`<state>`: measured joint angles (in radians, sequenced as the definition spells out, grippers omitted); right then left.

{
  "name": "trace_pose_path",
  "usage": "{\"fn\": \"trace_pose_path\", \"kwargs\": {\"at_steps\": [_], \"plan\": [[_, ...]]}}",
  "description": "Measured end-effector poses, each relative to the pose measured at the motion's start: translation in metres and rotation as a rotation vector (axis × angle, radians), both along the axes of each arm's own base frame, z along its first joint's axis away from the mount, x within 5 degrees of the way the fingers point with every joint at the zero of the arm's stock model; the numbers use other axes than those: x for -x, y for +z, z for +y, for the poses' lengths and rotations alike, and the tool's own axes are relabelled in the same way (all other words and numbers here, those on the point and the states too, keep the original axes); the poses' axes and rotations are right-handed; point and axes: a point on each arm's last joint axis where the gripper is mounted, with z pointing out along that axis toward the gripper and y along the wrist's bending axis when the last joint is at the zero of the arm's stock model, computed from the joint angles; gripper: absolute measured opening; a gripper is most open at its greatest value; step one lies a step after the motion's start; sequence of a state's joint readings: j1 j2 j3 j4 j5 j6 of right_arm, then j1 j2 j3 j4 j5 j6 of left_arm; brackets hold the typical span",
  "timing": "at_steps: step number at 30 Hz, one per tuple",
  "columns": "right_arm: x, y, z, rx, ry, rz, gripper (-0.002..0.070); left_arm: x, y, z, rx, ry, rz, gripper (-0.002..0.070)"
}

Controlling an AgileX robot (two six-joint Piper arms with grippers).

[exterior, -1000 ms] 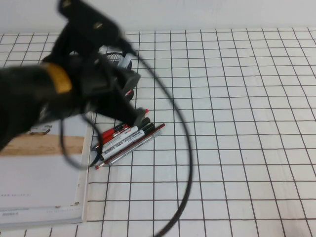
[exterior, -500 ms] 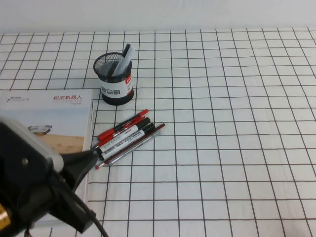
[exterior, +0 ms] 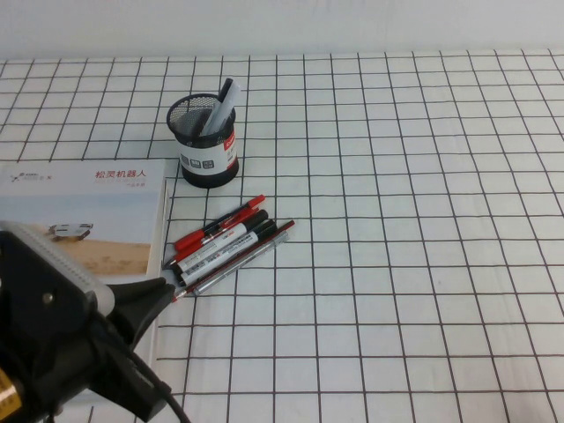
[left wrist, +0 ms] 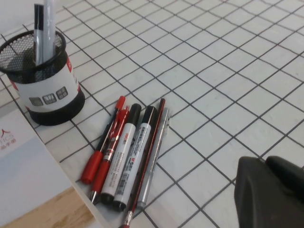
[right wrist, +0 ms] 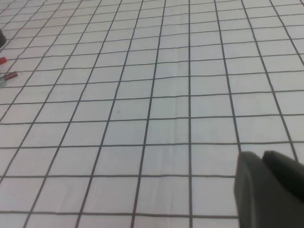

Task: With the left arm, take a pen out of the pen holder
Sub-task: 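Take a marker out of the pen holder and lay it on the table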

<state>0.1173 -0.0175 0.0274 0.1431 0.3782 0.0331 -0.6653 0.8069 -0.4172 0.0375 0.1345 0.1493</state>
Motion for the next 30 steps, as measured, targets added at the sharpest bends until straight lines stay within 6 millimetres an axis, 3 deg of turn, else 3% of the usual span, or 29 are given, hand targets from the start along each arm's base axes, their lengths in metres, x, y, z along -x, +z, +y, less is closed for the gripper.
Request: {"fn": "trace_pose_path", "kwargs": {"at_steps": [7, 11, 15, 22, 30], "plan": [[0.000, 0.000, 0.000, 0.000, 0.000, 0.000, -0.0015, 0.000, 0.004, 0.004, 0.042, 0.008, -0.095, 0.0000], [0.000, 0.000, 0.000, 0.000, 0.000, 0.000, -0.0015, 0.005, 0.004, 0.028, 0.066, 0.122, -0.156, 0.0000], [0.000, 0.000, 0.000, 0.000, 0.000, 0.000, -0.0015, 0.025, -0.003, 0.055, 0.099, 0.244, -0.239, 0.0000], [0.000, 0.000, 0.000, 0.000, 0.000, 0.000, -0.0015, 0.063, -0.024, 0.086, 0.165, 0.443, -0.409, 0.0000], [0.000, 0.000, 0.000, 0.000, 0.000, 0.000, -0.0015, 0.071, -0.056, 0.095, 0.226, 0.602, -0.406, 0.0000]]}}
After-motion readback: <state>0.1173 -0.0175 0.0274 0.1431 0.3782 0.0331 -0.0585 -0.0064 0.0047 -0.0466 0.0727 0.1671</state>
